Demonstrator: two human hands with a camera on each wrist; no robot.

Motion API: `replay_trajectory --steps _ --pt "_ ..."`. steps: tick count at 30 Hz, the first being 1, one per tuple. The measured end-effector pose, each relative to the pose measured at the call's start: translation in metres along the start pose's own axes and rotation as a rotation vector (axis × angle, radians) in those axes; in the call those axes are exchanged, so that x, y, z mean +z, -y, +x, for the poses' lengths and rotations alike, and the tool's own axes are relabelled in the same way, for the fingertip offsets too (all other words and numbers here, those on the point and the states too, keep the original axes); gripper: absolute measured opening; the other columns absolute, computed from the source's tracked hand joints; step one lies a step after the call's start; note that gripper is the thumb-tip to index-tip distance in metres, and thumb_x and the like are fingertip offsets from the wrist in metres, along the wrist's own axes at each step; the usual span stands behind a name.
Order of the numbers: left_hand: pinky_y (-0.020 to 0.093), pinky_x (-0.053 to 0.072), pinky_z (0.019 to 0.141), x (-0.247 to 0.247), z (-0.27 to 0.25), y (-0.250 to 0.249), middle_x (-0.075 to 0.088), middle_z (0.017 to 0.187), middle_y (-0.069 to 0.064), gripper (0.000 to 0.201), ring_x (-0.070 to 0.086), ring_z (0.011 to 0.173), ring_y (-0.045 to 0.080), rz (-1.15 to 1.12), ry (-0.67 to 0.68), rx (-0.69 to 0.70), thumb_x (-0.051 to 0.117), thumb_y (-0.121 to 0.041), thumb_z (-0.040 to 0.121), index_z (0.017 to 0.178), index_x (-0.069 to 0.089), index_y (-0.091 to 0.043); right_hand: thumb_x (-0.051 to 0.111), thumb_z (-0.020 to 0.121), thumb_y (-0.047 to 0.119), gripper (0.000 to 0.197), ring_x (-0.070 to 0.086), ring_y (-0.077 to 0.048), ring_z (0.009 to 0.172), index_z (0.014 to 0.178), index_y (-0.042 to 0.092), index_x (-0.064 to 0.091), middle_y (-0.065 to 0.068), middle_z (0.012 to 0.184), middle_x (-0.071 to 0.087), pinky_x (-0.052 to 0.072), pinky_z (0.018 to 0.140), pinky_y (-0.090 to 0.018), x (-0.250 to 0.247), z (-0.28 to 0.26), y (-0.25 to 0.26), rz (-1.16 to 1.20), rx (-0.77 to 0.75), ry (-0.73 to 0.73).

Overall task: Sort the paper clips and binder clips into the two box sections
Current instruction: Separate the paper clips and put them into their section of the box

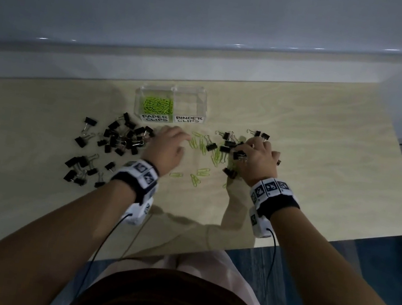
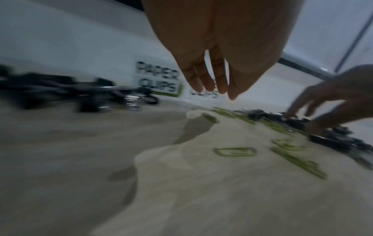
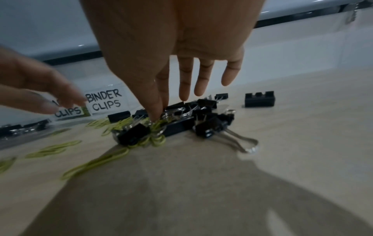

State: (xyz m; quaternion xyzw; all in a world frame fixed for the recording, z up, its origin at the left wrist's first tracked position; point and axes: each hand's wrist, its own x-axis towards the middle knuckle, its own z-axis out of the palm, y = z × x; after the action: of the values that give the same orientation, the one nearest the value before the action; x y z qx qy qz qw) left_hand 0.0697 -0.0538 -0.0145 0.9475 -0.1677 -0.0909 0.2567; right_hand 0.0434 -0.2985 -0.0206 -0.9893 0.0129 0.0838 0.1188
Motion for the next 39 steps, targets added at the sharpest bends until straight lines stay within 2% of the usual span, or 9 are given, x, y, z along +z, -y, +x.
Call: replay_trajectory --steps 3,6,12,16,20,25,29,33,39 --pt "0.033 0.036 0.104 0.019 0.022 -0.033 0.046 0.137 -0.001 0.049 0.040 0.122 0.020 0.069 0.163 0.112 0.047 0.001 0.089 0.134 0.047 -0.018 0.064 0.081 0.029 0.022 0.042 -0.029 0.111 0.103 0.031 0.064 -0.002 0.117 0.049 0.034 0.093 -0.051 -0.001 0.006 0.003 -0.035 0.014 0.044" --pt "0.035 0.043 0.095 0.030 0.039 -0.042 0.045 0.138 0.000 0.061 0.041 0.115 0.024 0.177 0.226 0.196 0.049 0.010 0.085 0.138 0.042 -0.018 0.065 0.081 0.030 0.020 0.042 -0.029 0.109 0.100 0.030 0.063 -0.003 0.116 0.048 0.035 0.091 -0.050 -0.001 0.010 0.004 -0.056 0.000 0.073" --pt "0.036 0.040 0.091 0.027 0.051 -0.035 0.052 0.129 0.002 0.045 0.043 0.110 0.024 0.188 0.220 0.269 0.053 -0.003 0.089 0.132 0.049 -0.017 0.065 0.082 0.025 0.018 0.045 -0.029 0.111 0.099 0.023 0.061 -0.004 0.117 0.051 0.038 0.092 -0.051 -0.003 0.012 -0.002 0.345 0.125 0.011" --pt "0.042 0.044 0.096 0.015 0.039 -0.024 0.051 0.121 0.009 0.035 0.045 0.112 0.026 0.099 0.045 0.128 0.056 -0.014 0.089 0.125 0.052 -0.016 0.062 0.083 0.023 0.008 0.055 -0.025 0.094 0.089 0.027 0.057 -0.002 0.104 0.055 0.049 0.080 -0.052 -0.006 0.010 -0.023 0.533 0.251 -0.131" --pt "0.046 0.045 0.092 -0.001 0.020 0.001 0.052 0.114 0.016 0.031 0.047 0.106 0.032 0.095 -0.142 -0.024 0.059 -0.010 0.084 0.115 0.055 -0.010 0.058 0.088 0.023 0.011 0.053 -0.025 0.103 0.099 0.024 0.059 0.000 0.111 0.056 0.044 0.087 -0.048 -0.007 0.003 -0.048 0.337 0.359 -0.129" --pt "0.049 0.036 0.099 -0.006 -0.010 0.033 0.048 0.119 0.021 0.033 0.042 0.113 0.039 0.233 -0.149 -0.320 0.056 -0.015 0.084 0.116 0.054 -0.009 0.060 0.084 0.025 0.024 0.048 -0.024 0.103 0.108 0.023 0.058 -0.001 0.110 0.054 0.036 0.088 -0.044 -0.003 -0.019 -0.053 0.165 0.205 -0.142" --pt "0.048 0.040 0.098 0.002 0.000 0.010 0.049 0.121 0.018 0.034 0.043 0.114 0.036 0.163 -0.066 -0.133 0.057 -0.014 0.084 0.118 0.056 -0.006 0.070 0.073 0.032 0.028 0.046 -0.018 0.099 0.100 0.030 0.063 0.005 0.105 0.053 0.034 0.088 -0.041 0.005 -0.040 -0.033 0.158 0.025 -0.108" --pt "0.032 0.040 0.097 0.016 0.024 -0.043 0.049 0.121 0.004 0.034 0.045 0.111 0.020 0.076 0.143 0.138 0.052 -0.016 0.092 0.126 0.053 -0.013 0.073 0.069 0.040 0.033 0.045 -0.025 0.106 0.099 0.029 0.066 0.000 0.112 0.053 0.034 0.088 -0.044 0.014 -0.046 -0.015 0.098 -0.010 -0.023" --pt "0.025 0.034 0.070 0.040 0.051 -0.078 0.051 0.108 0.006 0.027 0.050 0.093 0.020 0.117 0.260 0.118 0.052 -0.025 0.094 0.118 0.059 -0.017 0.071 0.071 0.041 0.032 0.042 -0.025 0.107 0.098 0.027 0.065 -0.001 0.112 0.050 0.032 0.087 -0.043 0.019 -0.039 -0.007 0.076 0.046 0.009"
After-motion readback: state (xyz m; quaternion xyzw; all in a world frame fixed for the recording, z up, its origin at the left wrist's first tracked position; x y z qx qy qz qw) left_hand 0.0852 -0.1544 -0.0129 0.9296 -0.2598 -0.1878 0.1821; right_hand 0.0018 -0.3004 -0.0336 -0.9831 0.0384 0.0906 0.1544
